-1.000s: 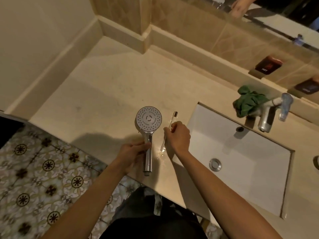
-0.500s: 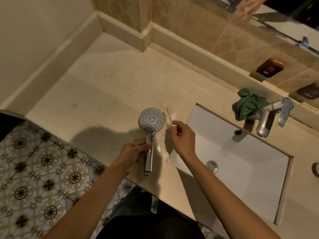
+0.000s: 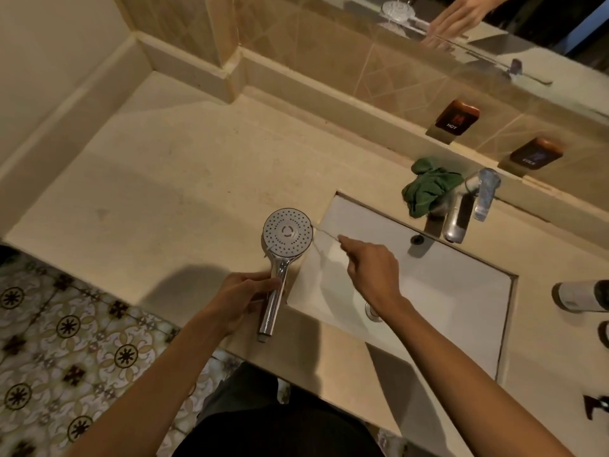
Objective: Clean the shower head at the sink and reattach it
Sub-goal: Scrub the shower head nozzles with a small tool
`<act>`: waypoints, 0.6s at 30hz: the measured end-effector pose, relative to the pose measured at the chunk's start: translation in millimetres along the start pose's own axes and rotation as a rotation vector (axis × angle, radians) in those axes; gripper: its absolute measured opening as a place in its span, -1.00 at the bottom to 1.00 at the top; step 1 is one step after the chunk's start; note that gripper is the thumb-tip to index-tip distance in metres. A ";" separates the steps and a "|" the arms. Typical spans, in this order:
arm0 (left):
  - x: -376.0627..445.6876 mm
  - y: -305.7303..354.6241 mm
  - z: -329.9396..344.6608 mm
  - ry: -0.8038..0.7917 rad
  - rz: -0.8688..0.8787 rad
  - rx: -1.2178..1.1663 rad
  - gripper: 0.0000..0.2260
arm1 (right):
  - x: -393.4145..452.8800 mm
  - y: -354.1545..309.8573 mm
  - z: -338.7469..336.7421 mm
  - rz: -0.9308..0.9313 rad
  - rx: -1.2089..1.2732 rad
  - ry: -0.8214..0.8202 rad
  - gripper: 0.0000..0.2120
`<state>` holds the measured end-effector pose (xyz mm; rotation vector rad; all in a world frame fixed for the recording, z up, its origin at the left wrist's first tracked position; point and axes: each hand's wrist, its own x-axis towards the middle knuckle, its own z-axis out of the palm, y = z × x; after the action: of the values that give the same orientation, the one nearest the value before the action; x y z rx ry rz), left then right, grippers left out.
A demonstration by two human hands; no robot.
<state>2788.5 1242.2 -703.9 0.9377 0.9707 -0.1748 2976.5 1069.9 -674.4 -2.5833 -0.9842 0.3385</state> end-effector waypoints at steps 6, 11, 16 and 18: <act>-8.8 1.1 15.9 0.002 -0.003 0.032 -0.84 | -14.1 3.3 -4.2 -0.229 -0.011 -0.056 -0.59; -12.1 -1.4 23.1 -0.010 -0.011 0.048 -0.83 | -10.3 11.6 -12.7 -0.165 0.014 0.011 -0.65; -12.7 -3.7 24.2 0.010 -0.016 0.029 -0.82 | -22.8 13.8 -12.5 -0.205 -0.037 -0.033 -0.60; -12.9 -3.5 27.6 0.000 -0.009 0.043 -0.83 | -17.2 15.5 -15.4 -0.138 -0.033 0.018 -0.62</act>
<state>2796.5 1216.0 -690.0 0.9725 0.9743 -0.2044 2978.3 1043.7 -665.1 -2.5256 -1.1638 0.2647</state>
